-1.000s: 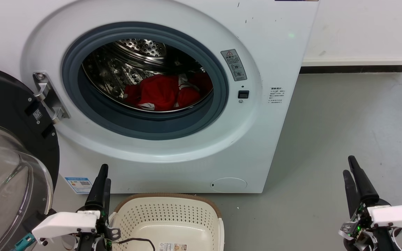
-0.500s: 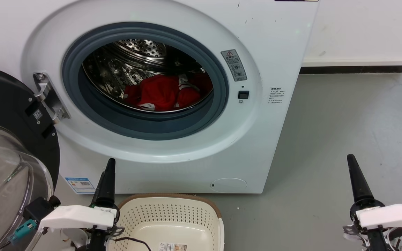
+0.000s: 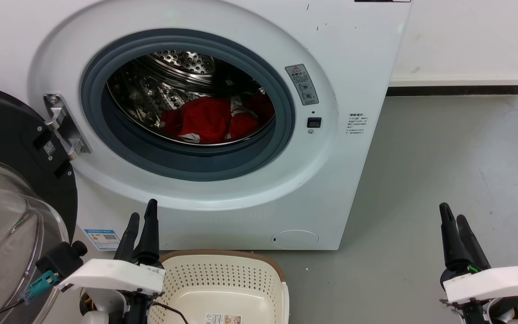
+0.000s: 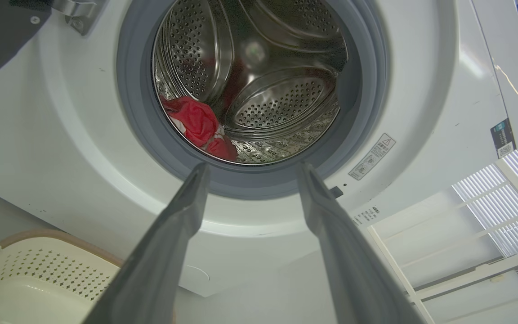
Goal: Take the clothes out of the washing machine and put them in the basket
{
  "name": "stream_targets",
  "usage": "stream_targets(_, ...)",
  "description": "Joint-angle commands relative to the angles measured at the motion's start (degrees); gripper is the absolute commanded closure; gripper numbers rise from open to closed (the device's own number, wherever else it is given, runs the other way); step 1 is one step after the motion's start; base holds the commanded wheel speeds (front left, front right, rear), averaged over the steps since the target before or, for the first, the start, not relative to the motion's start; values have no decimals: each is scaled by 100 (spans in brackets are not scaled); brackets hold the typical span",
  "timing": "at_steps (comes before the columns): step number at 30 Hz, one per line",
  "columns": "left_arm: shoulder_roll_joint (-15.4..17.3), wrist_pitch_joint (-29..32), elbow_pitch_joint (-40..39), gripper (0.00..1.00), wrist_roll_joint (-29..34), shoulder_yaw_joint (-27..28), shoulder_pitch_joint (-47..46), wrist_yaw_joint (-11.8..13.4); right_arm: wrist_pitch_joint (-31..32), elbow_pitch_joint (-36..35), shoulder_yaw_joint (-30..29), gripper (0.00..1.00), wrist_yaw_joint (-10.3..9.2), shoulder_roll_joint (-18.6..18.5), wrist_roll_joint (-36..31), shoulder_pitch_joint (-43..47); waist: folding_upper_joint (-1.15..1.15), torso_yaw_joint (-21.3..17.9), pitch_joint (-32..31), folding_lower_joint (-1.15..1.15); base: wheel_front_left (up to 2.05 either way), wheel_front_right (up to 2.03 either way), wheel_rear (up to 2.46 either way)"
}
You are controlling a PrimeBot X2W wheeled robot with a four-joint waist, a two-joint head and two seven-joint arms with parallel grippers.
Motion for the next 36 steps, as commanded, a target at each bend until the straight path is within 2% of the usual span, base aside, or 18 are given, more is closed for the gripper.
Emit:
stream_targets(1,13,-57,-97,0,209,-15,-123,-1,-57,-132,12,0,0,-8,-213,-28,0,2,0,-1,0,0,0)
stream_targets(12,18,-254,-135,0,1079,-106,-117,4,-149,-300,115,0,0,-7,-1108,67,0,20,-9,-1,0,0,0)
stream_targets(36,18,-614,-74,0,2566,-240,-149,65,-177,-478,195,0,-1,-5,-2629,229,0,75,-14,-1,0,0,0)
